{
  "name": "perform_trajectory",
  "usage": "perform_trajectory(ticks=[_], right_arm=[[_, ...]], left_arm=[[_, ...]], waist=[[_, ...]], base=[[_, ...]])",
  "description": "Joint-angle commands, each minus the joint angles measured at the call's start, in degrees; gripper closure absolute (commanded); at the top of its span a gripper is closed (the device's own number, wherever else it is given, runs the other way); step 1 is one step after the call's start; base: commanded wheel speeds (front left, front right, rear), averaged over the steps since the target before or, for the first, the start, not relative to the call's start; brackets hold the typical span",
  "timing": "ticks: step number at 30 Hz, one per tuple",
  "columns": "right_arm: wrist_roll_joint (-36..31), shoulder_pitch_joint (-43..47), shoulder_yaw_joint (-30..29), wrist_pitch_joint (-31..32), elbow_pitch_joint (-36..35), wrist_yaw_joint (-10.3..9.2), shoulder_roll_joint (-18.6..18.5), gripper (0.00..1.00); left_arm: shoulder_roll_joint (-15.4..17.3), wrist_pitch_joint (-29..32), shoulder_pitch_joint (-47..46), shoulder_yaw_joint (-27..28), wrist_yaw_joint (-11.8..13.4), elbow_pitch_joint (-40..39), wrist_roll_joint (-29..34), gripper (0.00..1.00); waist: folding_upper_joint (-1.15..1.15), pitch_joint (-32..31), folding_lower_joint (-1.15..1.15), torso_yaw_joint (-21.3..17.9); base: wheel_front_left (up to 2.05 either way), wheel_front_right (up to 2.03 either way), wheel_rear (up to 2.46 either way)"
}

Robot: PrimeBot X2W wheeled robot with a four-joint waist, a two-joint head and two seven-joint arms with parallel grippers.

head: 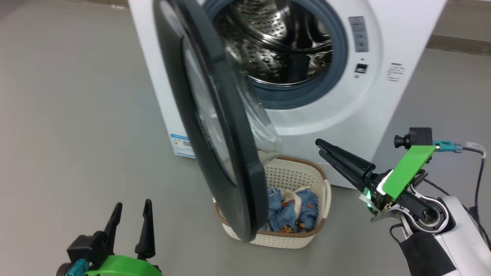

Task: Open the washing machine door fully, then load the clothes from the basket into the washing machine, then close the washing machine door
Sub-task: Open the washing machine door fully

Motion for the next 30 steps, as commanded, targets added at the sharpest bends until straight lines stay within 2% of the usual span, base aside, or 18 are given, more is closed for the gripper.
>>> perform_trajectory(ticks=[1, 7, 12, 16, 24, 25, 30], right_arm=[[-1.7, 0.4, 1.1, -1.7, -3.2, 0.57, 0.0, 0.0], [-11.0, 4.8, 5.4, -12.5, -10.9, 0.57, -3.4, 0.0], [-13.5, 7.7, 7.8, -21.7, -13.9, 0.57, -5.6, 0.0], [-18.0, 10.0, 10.5, -30.6, -15.4, 0.57, -9.0, 0.0], [-25.0, 12.9, 16.1, -47.6, -11.8, 0.57, -13.1, 0.0], [-25.0, 12.9, 16.1, -47.6, -11.8, 0.57, -13.1, 0.0], [-33.7, 13.6, 16.0, -51.3, -5.6, 0.57, -14.0, 0.0]], left_arm=[[0.9, -0.4, -1.1, 1.9, 0.2, -1.2, 0.7, 0.0], [0.9, -0.4, -0.6, 2.8, 0.4, -1.6, 0.6, 0.0], [0.9, -0.4, 0.0, 3.5, 0.7, -2.3, 0.2, 0.0], [0.9, -0.4, 0.6, 3.6, 1.2, -2.8, 0.4, 0.0], [0.9, -0.4, 1.6, 3.3, 1.5, -3.5, 0.3, 0.0], [0.9, -0.4, 1.6, 3.3, 1.5, -3.5, 0.3, 0.0], [0.9, -0.4, 1.8, 3.3, 1.5, -3.6, 0.3, 0.0]], waist=[[0.0, -0.4, 0.0, -3.6], [0.0, -0.7, 0.0, -8.7], [0.0, -1.1, 0.0, -11.5], [0.0, -1.3, 0.0, -12.9], [0.0, -1.6, 0.0, -14.6], [0.0, -1.6, 0.0, -14.6], [0.0, -1.6, 0.0, -15.1]], base=[[0.0, 0.0, 0.0], [0.0, 0.0, 0.0], [0.0, 0.0, 0.0], [0.0, 0.0, 0.0], [0.0, 0.0, 0.0], [0.0, 0.0, 0.0], [0.0, 0.0, 0.0]])
